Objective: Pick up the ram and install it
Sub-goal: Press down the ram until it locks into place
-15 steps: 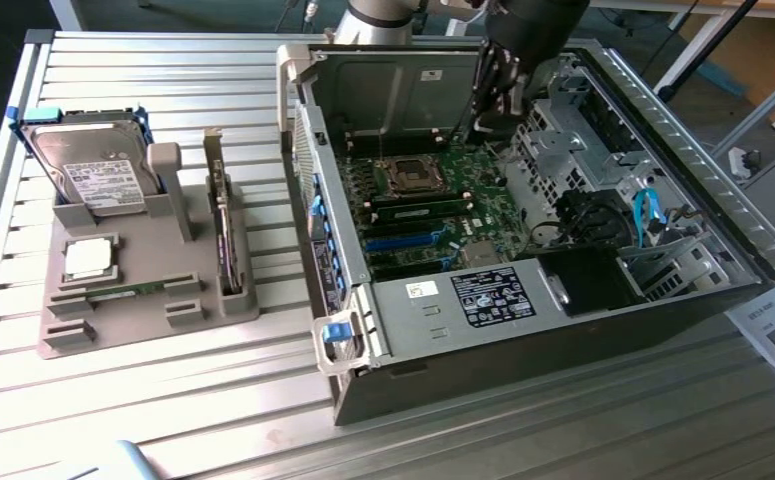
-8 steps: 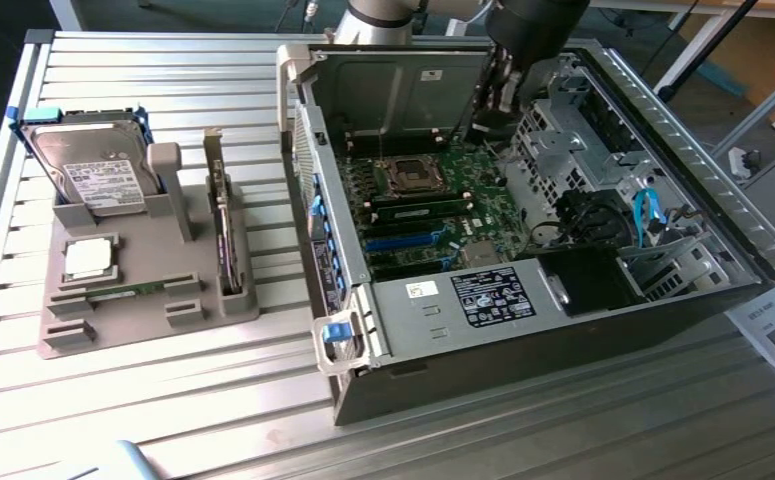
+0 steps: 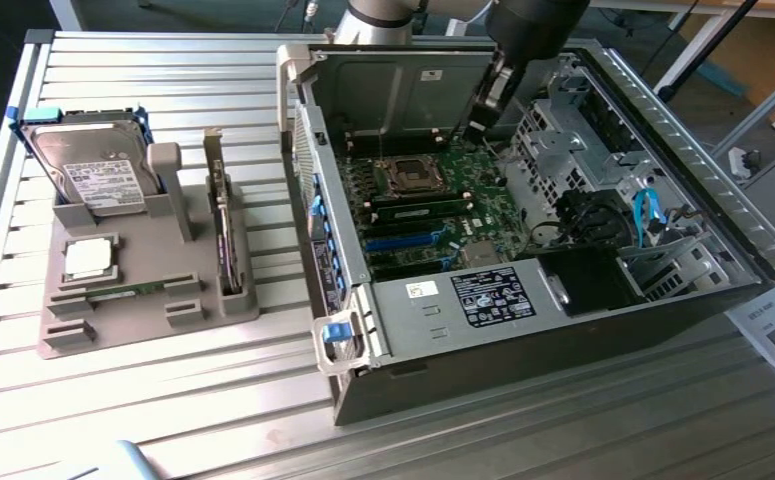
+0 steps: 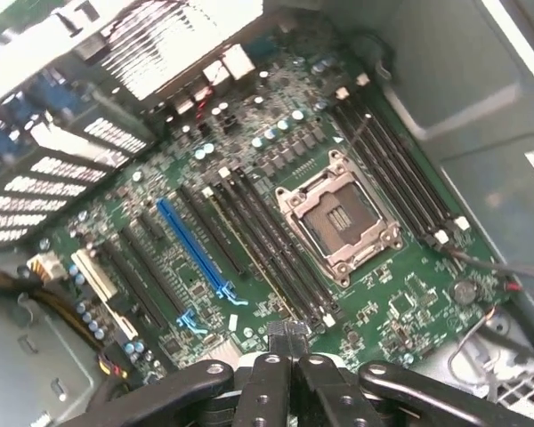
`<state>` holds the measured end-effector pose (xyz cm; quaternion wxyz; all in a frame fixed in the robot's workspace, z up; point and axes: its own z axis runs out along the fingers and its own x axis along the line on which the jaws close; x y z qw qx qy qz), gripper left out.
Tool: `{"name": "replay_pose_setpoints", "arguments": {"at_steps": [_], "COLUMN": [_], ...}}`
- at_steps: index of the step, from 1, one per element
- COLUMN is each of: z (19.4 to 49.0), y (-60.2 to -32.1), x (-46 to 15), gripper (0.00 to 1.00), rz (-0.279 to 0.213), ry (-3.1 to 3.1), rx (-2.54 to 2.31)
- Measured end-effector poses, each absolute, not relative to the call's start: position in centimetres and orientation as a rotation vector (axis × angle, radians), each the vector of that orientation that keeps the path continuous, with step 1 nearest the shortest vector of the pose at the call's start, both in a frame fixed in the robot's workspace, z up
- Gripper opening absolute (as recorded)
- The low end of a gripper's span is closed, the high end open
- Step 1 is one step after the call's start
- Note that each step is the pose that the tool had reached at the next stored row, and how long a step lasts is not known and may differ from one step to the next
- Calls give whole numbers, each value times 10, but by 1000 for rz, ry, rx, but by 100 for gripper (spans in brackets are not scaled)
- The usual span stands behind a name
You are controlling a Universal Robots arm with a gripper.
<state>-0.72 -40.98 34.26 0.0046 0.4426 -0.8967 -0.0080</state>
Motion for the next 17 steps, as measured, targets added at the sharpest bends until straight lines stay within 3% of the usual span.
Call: {"name": "replay_pose_setpoints", "arguments": {"at_steps": [17], "z": [343], "y": [-410], "x": [-7], "gripper": [11], "rz": [-28], "ry": [-3030], "rx": [808]}}
